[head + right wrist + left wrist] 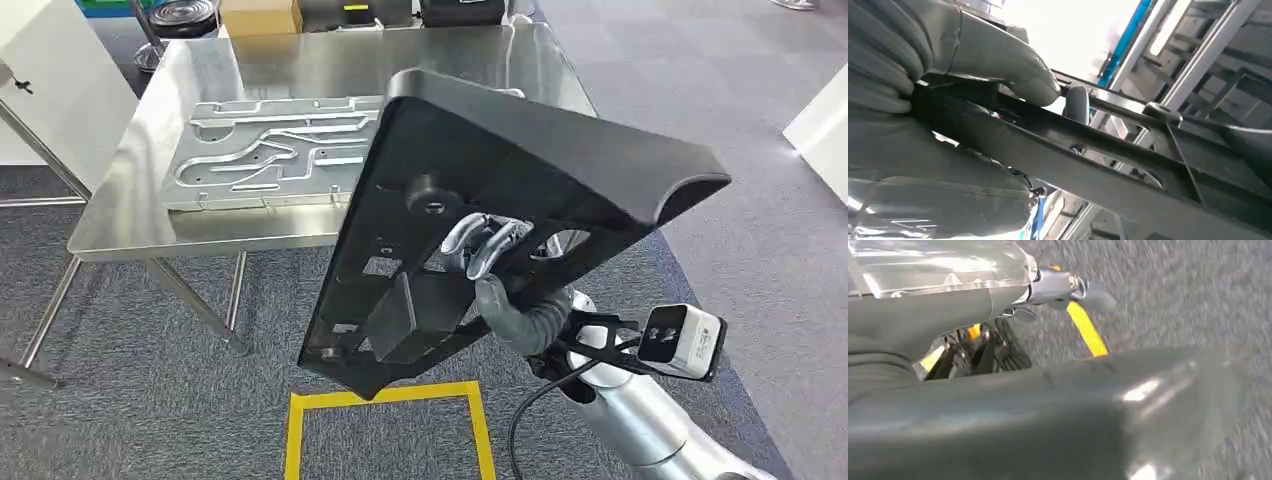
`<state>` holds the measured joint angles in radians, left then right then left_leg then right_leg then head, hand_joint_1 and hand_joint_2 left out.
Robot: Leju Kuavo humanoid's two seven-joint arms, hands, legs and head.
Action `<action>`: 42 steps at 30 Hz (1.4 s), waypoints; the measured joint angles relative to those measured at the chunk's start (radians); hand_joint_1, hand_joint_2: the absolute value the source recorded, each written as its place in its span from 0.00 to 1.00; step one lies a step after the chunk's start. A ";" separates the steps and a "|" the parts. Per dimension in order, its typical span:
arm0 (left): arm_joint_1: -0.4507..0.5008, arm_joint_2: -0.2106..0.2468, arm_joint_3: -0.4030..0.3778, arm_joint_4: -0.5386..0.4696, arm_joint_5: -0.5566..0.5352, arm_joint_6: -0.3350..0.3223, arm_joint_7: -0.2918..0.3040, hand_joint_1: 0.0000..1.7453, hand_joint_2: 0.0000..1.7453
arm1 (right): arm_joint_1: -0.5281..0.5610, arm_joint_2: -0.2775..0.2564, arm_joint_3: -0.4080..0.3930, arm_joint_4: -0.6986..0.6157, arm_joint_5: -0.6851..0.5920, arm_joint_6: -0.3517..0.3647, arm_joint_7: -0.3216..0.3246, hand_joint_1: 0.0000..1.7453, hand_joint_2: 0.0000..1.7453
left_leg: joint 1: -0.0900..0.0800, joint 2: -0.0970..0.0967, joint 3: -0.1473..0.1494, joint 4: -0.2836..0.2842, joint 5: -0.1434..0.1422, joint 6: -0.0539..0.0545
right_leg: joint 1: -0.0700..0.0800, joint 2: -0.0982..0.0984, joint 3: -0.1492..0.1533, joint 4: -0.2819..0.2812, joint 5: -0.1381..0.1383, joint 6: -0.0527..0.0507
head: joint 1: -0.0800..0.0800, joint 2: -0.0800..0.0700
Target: Take the parts from the cabinet and place them on the table.
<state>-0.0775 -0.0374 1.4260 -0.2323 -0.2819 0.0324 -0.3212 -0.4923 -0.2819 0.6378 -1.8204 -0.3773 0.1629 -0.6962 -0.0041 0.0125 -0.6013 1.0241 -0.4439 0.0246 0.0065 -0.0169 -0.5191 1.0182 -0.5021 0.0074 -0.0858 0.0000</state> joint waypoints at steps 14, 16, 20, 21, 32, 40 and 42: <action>-0.015 0.002 0.000 0.000 0.003 -0.008 0.014 0.00 0.00 | -0.042 -0.032 0.026 -0.006 -0.037 -0.040 -0.001 1.00 1.00 | 0.008 -0.011 0.098 -0.014 -0.055 -0.021 | -0.013 0.013 -0.108 0.001 0.078 0.004 | 0.000 0.000; -0.015 0.003 0.000 0.000 0.003 -0.008 0.014 0.00 0.00 | -0.048 -0.040 0.029 -0.008 -0.042 -0.040 0.000 1.00 1.00 | 0.008 -0.012 0.103 -0.002 -0.056 -0.035 | -0.016 0.016 -0.089 -0.004 0.072 -0.009 | -0.001 0.000; -0.016 0.005 0.000 0.000 0.002 -0.005 0.013 0.00 0.00 | -0.065 -0.050 0.030 -0.009 -0.071 -0.037 -0.001 1.00 1.00 | 0.015 -0.012 -0.019 0.220 -0.152 -0.047 | -0.017 0.015 -0.069 -0.009 0.061 -0.026 | 0.000 0.000; -0.015 0.005 0.000 0.000 0.002 -0.003 0.013 0.00 0.00 | -0.065 -0.052 0.030 -0.009 -0.075 -0.037 -0.001 1.00 1.00 | 0.015 -0.012 -0.064 0.282 -0.176 -0.048 | -0.016 0.016 -0.067 -0.009 0.056 -0.026 | 0.000 0.000; 0.000 0.007 0.000 0.000 0.000 -0.007 -0.005 0.00 0.00 | -0.044 -0.106 -0.002 -0.045 -0.081 -0.032 -0.001 1.00 1.00 | 0.011 -0.012 0.005 0.003 0.007 -0.007 | -0.010 0.020 -0.017 0.009 0.016 0.016 | 0.000 0.000; 0.002 0.006 0.000 0.000 0.003 -0.008 -0.013 0.00 0.00 | 0.024 -0.129 -0.056 -0.066 -0.055 0.041 -0.001 1.00 1.00 | 0.010 -0.013 0.036 -0.003 -0.019 0.009 | -0.013 0.018 -0.196 0.248 -0.049 0.029 | 0.000 0.000; 0.003 0.006 0.000 0.000 0.003 -0.009 -0.017 0.00 0.00 | 0.050 -0.129 -0.088 -0.074 -0.026 0.076 -0.001 1.00 1.00 | 0.009 -0.014 0.058 -0.003 -0.033 0.006 | -0.011 0.018 -0.124 0.073 0.065 0.016 | 0.000 0.000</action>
<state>-0.0750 -0.0309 1.4256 -0.2323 -0.2792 0.0236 -0.3384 -0.4422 -0.4105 0.5498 -1.8940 -0.4030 0.2391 -0.6970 0.0046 -0.0013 -0.5434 1.0211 -0.4767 0.0306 -0.0045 0.0007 -0.6431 1.0913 -0.4375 0.0230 -0.0858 0.0000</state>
